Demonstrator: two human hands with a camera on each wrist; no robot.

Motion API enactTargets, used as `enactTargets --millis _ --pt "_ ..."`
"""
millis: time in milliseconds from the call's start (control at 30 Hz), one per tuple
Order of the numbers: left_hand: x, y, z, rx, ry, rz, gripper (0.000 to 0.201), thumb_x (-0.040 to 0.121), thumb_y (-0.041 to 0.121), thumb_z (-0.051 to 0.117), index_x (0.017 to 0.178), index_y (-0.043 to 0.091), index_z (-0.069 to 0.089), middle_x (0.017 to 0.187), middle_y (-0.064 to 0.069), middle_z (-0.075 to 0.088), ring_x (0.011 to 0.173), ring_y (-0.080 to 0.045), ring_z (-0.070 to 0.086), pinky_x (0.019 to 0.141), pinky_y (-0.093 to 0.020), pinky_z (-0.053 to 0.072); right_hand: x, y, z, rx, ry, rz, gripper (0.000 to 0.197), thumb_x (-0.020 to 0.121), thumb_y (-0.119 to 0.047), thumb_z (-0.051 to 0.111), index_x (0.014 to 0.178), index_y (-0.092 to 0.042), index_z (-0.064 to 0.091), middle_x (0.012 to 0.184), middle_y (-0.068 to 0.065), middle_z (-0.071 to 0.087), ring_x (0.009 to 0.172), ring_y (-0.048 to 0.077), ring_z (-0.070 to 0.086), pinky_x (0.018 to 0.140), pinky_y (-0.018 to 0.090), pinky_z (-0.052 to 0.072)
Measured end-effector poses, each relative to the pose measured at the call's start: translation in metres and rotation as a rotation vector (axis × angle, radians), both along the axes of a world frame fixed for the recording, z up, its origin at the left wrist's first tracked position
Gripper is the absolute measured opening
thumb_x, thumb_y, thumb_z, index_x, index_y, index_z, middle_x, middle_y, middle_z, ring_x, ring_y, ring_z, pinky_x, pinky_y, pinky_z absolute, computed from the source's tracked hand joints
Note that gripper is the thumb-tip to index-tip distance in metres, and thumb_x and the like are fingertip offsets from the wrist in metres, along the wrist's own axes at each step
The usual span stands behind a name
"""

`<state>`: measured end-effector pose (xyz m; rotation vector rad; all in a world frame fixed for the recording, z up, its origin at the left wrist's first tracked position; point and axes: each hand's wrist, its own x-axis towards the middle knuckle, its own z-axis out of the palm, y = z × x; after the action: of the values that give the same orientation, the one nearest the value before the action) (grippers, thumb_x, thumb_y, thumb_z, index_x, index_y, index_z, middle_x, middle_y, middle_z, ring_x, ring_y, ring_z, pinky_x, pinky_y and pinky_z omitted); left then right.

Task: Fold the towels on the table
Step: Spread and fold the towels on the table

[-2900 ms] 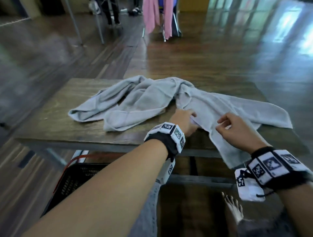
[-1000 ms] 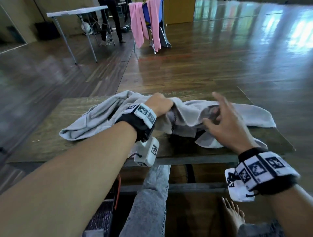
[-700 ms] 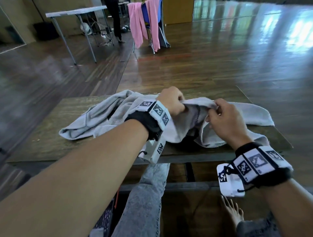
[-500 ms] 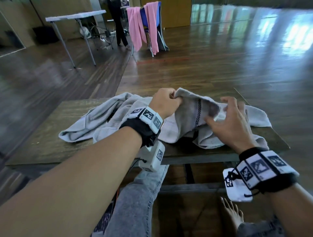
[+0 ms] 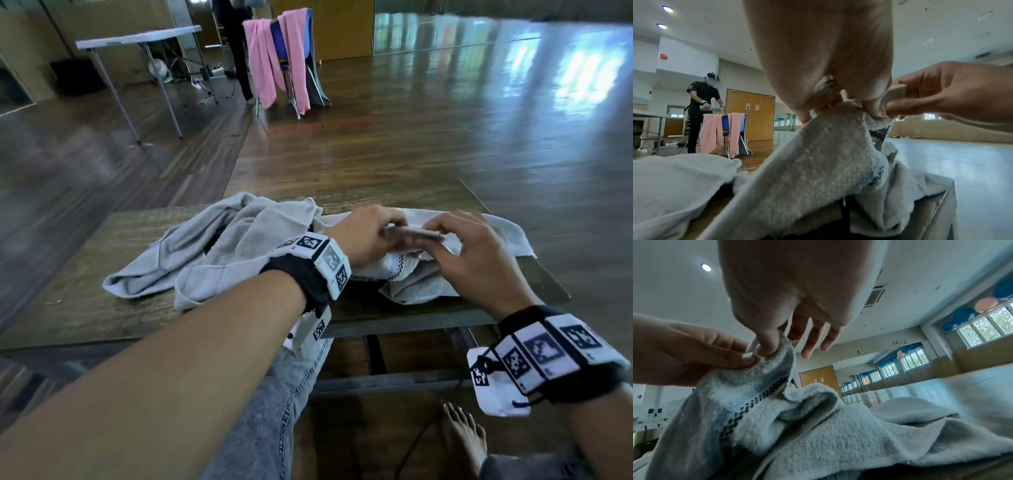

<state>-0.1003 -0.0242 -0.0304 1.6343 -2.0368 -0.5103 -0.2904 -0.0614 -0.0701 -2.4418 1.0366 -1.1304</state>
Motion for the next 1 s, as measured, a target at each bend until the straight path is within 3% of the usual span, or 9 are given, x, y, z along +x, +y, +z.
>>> enactTargets --millis 100,233,300,500,600,733,833,900,1000 --pt "0.005 -0.005 -0.005 0.054 -0.115 0.059 0.027 0.09 0.038 0.068 0.088 0.012 0.06 0.081 -0.002 0.062 0.069 -0.015 0.052 0.066 -0.032 0.042 -0.009 -0.005 0.0 0.042 -0.046 -0.043 0.007 0.094 -0.02 0.068 0.088 -0.023 0.066 0.083 -0.014 0.066 0.084 0.008 0.06 0.076 0.03 0.047" --pt "0.037 -0.012 -0.016 0.111 -0.264 0.246 0.039 0.093 0.034 0.062 0.063 0.016 0.044 0.068 -0.002 0.052 0.068 -0.021 0.05 0.064 -0.03 0.035 -0.034 -0.021 0.012 0.083 -0.261 -0.335 0.031 0.095 -0.02 0.065 0.068 -0.022 0.049 0.057 -0.012 0.051 0.049 -0.005 0.048 0.047 0.005 0.034" --pt "0.052 -0.011 -0.019 0.107 -0.209 0.344 0.044 0.092 0.041 0.063 0.061 0.018 0.042 0.066 0.0 0.05 0.068 -0.021 0.049 0.066 -0.032 0.037 -0.047 -0.026 0.015 0.117 -0.317 -0.405 0.041 0.096 -0.02 0.064 0.063 -0.023 0.041 0.053 -0.007 0.042 0.042 -0.003 0.044 0.039 0.008 0.031" --pt "0.044 -0.018 -0.018 -0.011 0.159 0.39 0.028 0.093 0.027 0.063 0.07 0.012 0.056 0.063 -0.004 0.055 0.057 -0.017 0.048 0.054 -0.027 0.038 -0.061 -0.033 -0.004 0.278 0.001 -0.462 0.021 0.098 -0.023 0.051 0.079 -0.013 0.052 0.069 0.002 0.05 0.07 0.03 0.047 0.058 0.033 0.033" --pt "0.028 -0.018 -0.02 0.201 0.012 0.27 0.042 0.095 0.031 0.059 0.06 0.02 0.038 0.06 0.0 0.041 0.056 -0.016 0.038 0.053 -0.027 0.029 -0.065 -0.032 -0.017 0.455 0.252 -0.433 0.023 0.094 -0.024 0.051 0.075 -0.013 0.056 0.079 0.015 0.059 0.081 0.036 0.054 0.07 0.041 0.043" --pt "0.017 -0.018 -0.031 0.332 -0.08 0.19 0.033 0.091 0.013 0.053 0.061 0.014 0.04 0.064 -0.005 0.042 0.066 -0.02 0.038 0.054 -0.027 0.027 -0.053 -0.028 -0.027 0.482 0.344 -0.373 0.022 0.091 -0.026 0.054 0.07 -0.021 0.056 0.077 0.004 0.062 0.076 0.029 0.058 0.068 0.039 0.047" --pt "0.017 -0.017 -0.04 0.311 0.001 0.175 0.032 0.086 0.012 0.061 0.057 0.009 0.05 0.068 -0.008 0.048 0.063 -0.021 0.045 0.061 -0.028 0.036 -0.042 -0.03 -0.031 0.541 0.321 -0.314 0.016 0.094 -0.03 0.054 0.081 -0.024 0.06 0.087 0.001 0.065 0.08 0.02 0.059 0.067 0.034 0.044" --pt "0.015 -0.017 -0.044 0.278 -0.011 0.145 0.02 0.081 0.016 0.067 0.067 0.002 0.066 0.086 -0.007 0.057 0.084 -0.029 0.059 0.077 -0.032 0.047 -0.035 -0.031 -0.035 0.629 0.308 -0.269 0.015 0.095 -0.035 0.057 0.085 -0.025 0.059 0.093 0.002 0.065 0.085 0.021 0.06 0.074 0.039 0.047" --pt "0.008 -0.015 -0.047 0.321 -0.182 0.097 0.026 0.071 0.044 0.067 0.076 0.021 0.077 0.105 -0.003 0.068 0.106 -0.022 0.06 0.093 -0.031 0.043 -0.021 -0.03 -0.036 0.705 0.319 -0.178 0.014 0.094 -0.04 0.062 0.086 -0.029 0.062 0.096 -0.001 0.065 0.092 0.02 0.061 0.087 0.043 0.049"
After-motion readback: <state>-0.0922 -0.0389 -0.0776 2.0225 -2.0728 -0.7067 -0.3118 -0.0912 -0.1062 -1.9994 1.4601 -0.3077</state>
